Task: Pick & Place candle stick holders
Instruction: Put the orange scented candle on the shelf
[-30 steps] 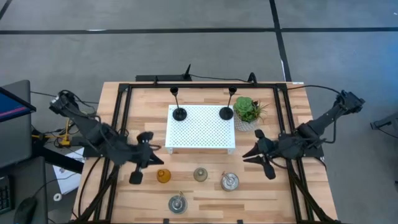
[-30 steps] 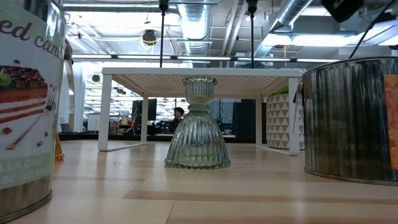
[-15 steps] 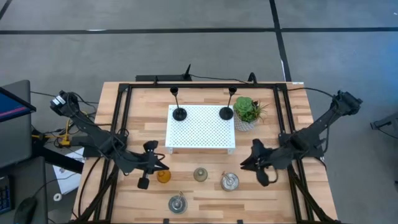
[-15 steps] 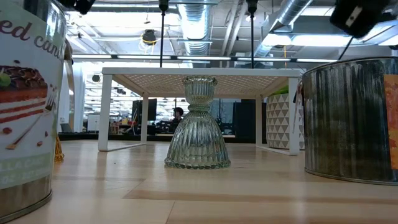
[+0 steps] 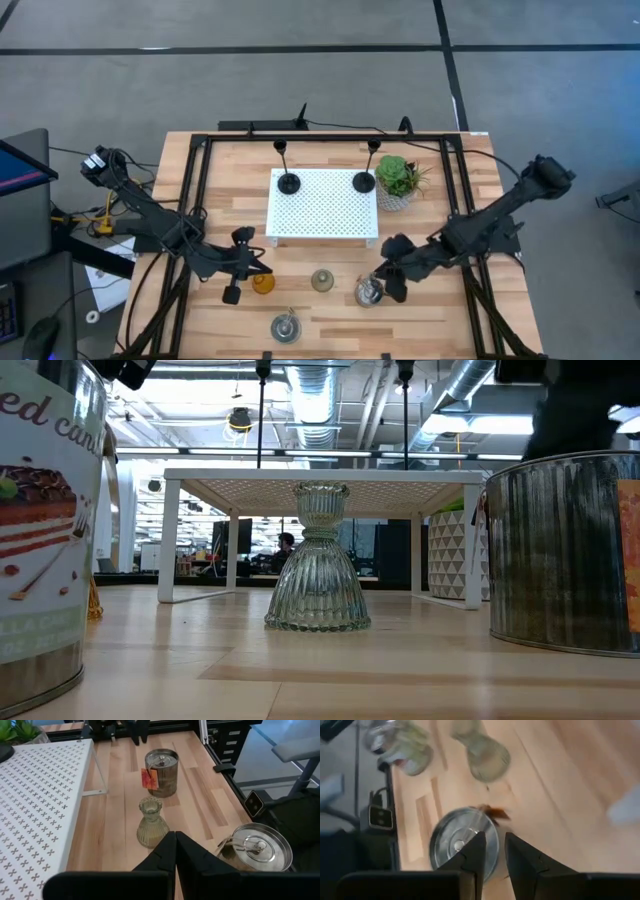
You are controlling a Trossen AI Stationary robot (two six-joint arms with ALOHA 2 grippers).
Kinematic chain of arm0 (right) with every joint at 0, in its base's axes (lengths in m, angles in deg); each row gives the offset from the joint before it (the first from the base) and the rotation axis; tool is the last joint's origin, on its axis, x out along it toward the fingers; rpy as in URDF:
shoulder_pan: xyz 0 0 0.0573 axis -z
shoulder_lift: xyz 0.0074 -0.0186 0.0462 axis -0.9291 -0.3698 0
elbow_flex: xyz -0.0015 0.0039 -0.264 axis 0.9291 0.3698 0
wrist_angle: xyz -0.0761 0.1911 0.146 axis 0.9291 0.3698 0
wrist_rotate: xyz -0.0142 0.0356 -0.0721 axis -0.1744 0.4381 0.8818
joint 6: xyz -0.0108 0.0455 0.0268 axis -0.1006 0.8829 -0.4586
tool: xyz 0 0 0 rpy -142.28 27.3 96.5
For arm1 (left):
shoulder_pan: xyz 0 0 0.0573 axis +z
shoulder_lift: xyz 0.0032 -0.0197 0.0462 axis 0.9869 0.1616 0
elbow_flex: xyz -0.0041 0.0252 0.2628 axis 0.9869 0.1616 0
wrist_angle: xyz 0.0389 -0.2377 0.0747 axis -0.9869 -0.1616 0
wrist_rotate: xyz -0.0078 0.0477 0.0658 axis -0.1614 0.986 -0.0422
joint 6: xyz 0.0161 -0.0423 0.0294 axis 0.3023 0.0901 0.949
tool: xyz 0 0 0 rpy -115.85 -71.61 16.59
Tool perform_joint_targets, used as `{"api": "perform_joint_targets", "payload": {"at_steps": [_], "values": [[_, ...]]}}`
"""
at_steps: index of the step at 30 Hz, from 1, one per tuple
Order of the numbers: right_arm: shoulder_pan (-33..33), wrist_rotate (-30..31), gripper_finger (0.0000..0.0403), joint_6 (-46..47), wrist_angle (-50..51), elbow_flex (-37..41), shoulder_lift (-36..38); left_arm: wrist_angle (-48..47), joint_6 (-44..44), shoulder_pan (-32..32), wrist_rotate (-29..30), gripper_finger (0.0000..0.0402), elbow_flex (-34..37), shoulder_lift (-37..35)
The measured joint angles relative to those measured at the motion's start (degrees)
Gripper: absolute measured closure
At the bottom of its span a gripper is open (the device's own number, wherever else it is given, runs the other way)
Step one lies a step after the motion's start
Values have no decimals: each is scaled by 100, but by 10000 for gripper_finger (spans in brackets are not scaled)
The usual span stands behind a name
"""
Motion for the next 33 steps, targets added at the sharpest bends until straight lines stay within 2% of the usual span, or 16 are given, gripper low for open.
{"api": "perform_joint_targets", "payload": {"at_steps": [2, 5, 18, 29, 33], "values": [[86, -277, 338, 559, 58, 0, -110, 2, 0, 0, -2, 396, 0, 0], [171, -672, 338, 853, 58, 0, -266, 0, 1, 0, -1, 396, 0, 0], [223, -1248, 338, 1026, 152, -2, -431, -5, 0, 0, -2, 396, 0, 2], [265, -1272, 338, 1455, 1005, -39, -398, -25, 0, 0, -3, 396, 0, 2], [267, -1271, 338, 1448, 1034, -36, -400, -25, 0, 0, -4, 396, 0, 2]]}}
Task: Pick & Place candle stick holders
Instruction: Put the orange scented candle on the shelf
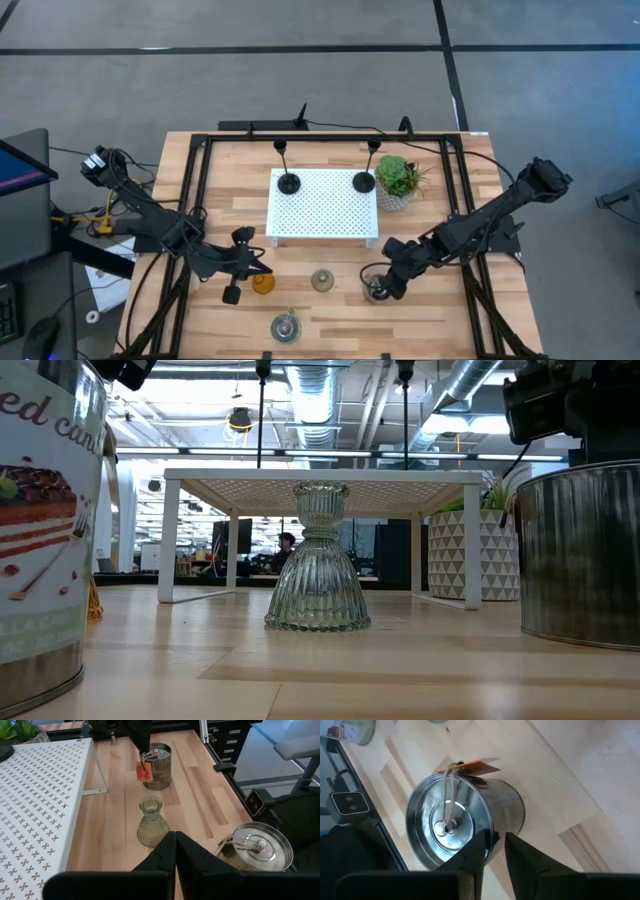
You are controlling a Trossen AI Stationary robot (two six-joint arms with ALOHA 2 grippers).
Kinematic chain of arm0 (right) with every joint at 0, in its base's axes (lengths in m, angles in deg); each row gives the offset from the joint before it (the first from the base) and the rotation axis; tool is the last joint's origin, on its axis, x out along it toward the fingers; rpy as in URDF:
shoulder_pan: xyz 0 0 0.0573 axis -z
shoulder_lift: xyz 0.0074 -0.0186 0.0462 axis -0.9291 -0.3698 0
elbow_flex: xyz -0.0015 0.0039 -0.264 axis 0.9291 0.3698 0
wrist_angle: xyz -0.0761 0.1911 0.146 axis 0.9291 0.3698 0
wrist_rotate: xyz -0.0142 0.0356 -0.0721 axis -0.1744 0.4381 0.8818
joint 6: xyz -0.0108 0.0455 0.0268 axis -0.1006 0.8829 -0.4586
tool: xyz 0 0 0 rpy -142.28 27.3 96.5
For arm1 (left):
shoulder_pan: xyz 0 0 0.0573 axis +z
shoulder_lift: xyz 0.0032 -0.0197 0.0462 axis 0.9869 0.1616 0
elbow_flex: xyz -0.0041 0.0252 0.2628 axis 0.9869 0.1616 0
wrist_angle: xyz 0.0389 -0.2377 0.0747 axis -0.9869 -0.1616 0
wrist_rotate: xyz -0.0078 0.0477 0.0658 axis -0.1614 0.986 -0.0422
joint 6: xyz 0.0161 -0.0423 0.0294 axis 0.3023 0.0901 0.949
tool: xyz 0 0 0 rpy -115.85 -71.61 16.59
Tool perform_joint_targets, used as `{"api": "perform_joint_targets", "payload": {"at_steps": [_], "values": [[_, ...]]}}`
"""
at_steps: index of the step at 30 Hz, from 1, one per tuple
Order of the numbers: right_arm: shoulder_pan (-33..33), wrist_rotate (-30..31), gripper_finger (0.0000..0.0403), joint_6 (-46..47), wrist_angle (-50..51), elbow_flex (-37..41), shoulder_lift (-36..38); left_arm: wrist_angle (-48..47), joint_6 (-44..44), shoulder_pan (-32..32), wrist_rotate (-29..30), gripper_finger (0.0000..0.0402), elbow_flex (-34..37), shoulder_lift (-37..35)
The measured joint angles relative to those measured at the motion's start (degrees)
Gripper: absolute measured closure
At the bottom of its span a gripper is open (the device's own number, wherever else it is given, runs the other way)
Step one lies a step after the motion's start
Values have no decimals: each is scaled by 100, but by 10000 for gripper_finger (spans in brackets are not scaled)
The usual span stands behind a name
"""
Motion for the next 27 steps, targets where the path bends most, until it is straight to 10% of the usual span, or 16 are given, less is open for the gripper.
{"api": "perform_joint_targets", "payload": {"at_steps": [27], "values": [[306, 344, 391, -886, 464, -383, -42, -2, -2, 0, 0, 396, 0, 0]]}}
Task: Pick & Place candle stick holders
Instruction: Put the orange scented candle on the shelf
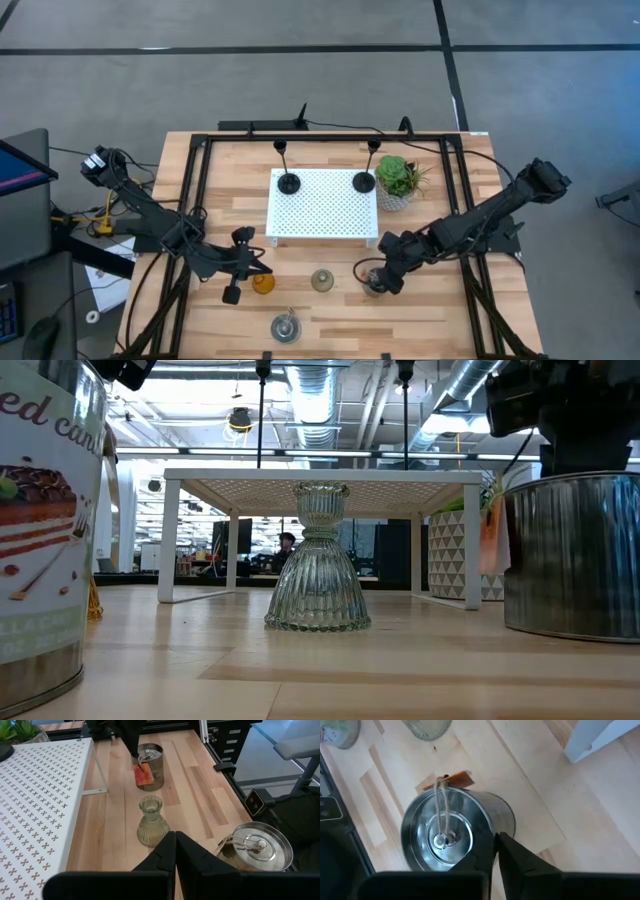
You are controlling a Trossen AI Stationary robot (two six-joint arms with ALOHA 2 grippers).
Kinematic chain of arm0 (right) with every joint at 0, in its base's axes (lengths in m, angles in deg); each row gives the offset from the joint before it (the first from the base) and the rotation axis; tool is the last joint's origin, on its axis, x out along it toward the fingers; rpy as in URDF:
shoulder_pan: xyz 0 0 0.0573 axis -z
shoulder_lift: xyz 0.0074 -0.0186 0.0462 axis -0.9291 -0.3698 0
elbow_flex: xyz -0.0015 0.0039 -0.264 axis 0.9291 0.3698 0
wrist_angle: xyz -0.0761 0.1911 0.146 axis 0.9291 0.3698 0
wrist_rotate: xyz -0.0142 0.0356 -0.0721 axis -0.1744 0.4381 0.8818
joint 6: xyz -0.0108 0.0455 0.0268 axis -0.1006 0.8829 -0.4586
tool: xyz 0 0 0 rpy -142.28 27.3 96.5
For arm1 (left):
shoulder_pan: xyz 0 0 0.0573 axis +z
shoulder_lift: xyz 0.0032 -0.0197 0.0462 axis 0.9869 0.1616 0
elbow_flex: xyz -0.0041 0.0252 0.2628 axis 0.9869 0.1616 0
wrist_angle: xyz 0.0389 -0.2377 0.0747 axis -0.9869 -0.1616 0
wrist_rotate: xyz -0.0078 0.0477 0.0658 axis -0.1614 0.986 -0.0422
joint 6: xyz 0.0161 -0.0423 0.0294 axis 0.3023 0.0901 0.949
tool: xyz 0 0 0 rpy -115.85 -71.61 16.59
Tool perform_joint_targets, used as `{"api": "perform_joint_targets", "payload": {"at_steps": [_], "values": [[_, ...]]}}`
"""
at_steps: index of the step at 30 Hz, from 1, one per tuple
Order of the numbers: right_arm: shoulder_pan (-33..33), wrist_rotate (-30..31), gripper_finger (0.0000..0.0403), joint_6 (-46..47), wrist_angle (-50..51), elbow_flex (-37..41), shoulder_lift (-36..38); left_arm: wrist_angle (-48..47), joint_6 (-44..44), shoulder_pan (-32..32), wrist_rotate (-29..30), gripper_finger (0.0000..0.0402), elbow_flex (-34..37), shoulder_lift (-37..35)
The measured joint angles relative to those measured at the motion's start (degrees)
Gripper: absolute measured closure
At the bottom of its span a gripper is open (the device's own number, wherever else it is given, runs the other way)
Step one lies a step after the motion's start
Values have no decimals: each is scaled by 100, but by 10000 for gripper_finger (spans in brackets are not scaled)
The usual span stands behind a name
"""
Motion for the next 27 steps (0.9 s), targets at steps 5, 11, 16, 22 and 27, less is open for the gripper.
{"api": "perform_joint_targets", "payload": {"at_steps": [5, 11, 16, 22, 27], "values": [[0, 45, 399, -5, 162, -37, 15, -2, -2, 0, -1, 396, 0, 0], [-1, 110, 402, 14, 200, -71, 17, -2, -2, 0, 0, 396, 0, 0], [-7, 110, 402, -194, 194, -302, 15, 0, -2, 0, 0, 396, 0, 0], [-7, 61, 403, -478, 532, -785, 18, 0, -2, 0, -1, 396, 0, 2], [7, -23, 403, -741, 856, -1422, 22, 0, -2, 0, 0, 396, 0, 0]]}}
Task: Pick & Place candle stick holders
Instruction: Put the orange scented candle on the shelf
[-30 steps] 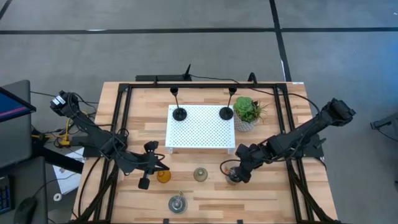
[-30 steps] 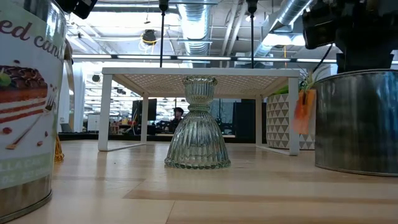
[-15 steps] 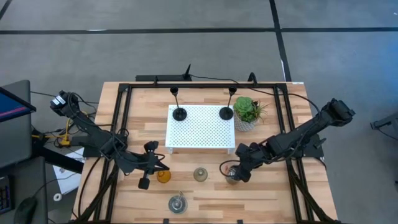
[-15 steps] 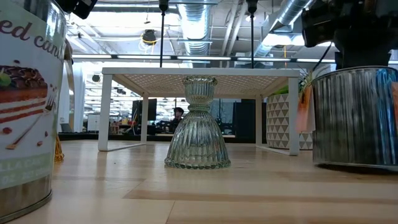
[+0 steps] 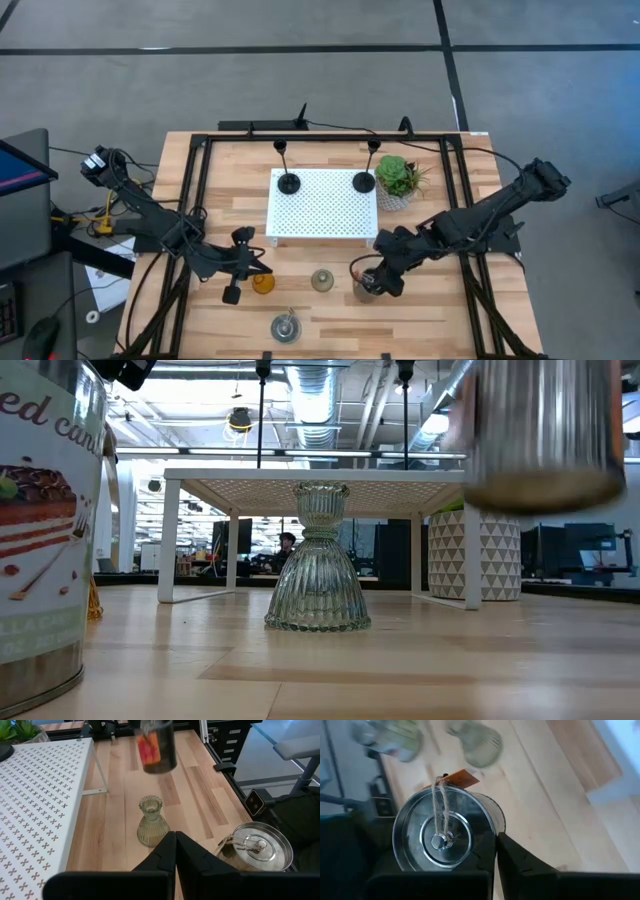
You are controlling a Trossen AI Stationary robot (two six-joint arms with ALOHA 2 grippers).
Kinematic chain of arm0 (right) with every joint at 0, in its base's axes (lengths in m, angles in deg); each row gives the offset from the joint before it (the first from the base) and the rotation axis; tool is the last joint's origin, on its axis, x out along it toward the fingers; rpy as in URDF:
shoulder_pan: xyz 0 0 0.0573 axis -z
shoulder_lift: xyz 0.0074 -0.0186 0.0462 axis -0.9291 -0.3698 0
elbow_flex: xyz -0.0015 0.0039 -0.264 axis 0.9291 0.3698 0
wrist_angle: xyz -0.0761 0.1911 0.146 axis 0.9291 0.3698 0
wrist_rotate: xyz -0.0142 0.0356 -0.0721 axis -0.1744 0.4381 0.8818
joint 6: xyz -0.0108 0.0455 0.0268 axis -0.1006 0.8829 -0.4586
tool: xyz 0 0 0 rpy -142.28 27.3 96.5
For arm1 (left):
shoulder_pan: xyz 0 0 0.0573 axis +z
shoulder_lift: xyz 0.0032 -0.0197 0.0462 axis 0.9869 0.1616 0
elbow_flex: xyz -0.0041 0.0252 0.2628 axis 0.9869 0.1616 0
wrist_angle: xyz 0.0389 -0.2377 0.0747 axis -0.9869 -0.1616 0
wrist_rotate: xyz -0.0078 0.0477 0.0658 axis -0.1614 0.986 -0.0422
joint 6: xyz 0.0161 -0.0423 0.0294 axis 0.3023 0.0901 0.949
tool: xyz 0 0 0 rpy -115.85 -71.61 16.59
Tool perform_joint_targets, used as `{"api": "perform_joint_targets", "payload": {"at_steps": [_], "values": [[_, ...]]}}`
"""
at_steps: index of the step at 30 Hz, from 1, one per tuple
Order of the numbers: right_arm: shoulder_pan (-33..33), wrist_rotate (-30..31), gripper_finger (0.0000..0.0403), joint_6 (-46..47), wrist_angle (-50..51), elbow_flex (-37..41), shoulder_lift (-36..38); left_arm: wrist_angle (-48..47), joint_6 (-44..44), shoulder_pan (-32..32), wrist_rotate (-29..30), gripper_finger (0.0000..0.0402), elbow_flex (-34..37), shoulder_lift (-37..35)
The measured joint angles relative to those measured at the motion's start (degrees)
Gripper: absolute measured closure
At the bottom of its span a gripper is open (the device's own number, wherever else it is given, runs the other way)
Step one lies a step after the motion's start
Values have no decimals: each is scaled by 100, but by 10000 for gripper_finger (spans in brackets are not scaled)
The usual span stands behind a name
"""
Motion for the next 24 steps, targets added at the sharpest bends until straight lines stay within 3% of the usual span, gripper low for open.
{"api": "perform_joint_targets", "payload": {"at_steps": [6, 14, 19, 24], "values": [[236, 92, 403, -634, 591, -1005, -121, 0, 0, 0, 0, 396, 0, 0], [1070, 170, 403, -1976, 1510, -2376, -861, 0, 0, 0, -1, 396, 0, 2], [1597, 169, 403, -2815, 1658, -3029, -1244, -18, 0, 0, -2, 396, 0, 2], [2080, 151, 403, -3068, 1811, -3410, -1483, -20, -2, 0, -2, 396, 0, 2]]}}
